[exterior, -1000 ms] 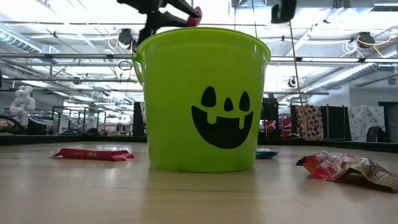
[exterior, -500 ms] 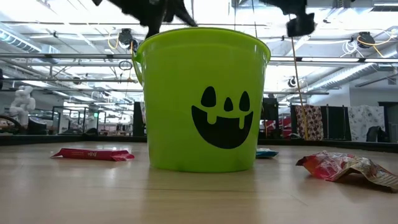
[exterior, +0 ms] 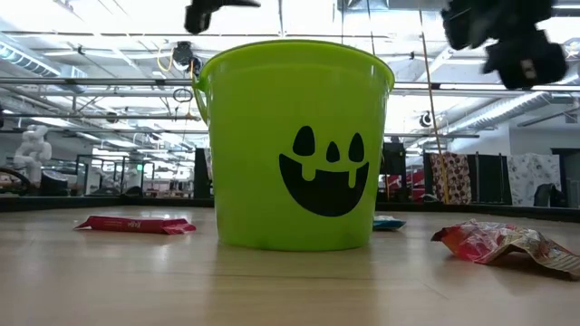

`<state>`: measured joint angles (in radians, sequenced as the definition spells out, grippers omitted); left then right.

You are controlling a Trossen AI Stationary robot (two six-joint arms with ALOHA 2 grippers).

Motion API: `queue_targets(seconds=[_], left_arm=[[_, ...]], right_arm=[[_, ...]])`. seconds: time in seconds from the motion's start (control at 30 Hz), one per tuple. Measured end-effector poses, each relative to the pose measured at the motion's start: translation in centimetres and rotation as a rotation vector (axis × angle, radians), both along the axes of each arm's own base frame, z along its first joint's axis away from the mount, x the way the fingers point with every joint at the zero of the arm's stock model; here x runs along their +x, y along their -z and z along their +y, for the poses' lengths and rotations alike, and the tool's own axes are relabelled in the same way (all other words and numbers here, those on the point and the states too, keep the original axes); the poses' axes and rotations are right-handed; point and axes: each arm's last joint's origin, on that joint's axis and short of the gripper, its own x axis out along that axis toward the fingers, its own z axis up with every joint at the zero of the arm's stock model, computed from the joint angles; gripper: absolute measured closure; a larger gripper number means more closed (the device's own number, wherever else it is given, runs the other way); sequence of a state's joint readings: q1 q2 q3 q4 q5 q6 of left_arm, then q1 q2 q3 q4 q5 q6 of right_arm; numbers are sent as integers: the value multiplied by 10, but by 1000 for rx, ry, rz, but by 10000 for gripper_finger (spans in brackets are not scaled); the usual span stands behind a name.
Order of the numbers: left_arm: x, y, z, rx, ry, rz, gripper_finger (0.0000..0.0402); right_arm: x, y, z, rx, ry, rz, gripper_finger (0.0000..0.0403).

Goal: Sort candy by brand, put in halloween buckets
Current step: Put blue chocolate bar into the green bucket

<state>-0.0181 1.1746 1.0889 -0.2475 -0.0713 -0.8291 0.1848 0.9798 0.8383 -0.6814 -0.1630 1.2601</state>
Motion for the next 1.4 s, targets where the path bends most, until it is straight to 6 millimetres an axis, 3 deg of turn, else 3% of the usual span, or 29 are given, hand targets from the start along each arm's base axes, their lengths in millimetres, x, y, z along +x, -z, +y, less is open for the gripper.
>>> queue_targets(seconds=[0.33,0.67,0.87,1.0,1.17,1.4], left_arm=[[-23,18,-7,10,27,270,194],[-25,21,-20,24,48,300,194],[-26,21,-27,0,50,299,194],[-26,21,-31,8,54,298,194],[-27,21,-32,8,60,297,194],[-27,21,-33,-24,23,294,194]], right_arm=[[-21,6,49,-232,-551,-58,268],[-28,41,87,-450,-899,64,268],[-20,79,106,-475,-957,72,263],[-17,100,110,-499,-992,126,235],[-15,115,112,-540,-1062,145,202],[-10,129,117,-491,-1037,101,216]])
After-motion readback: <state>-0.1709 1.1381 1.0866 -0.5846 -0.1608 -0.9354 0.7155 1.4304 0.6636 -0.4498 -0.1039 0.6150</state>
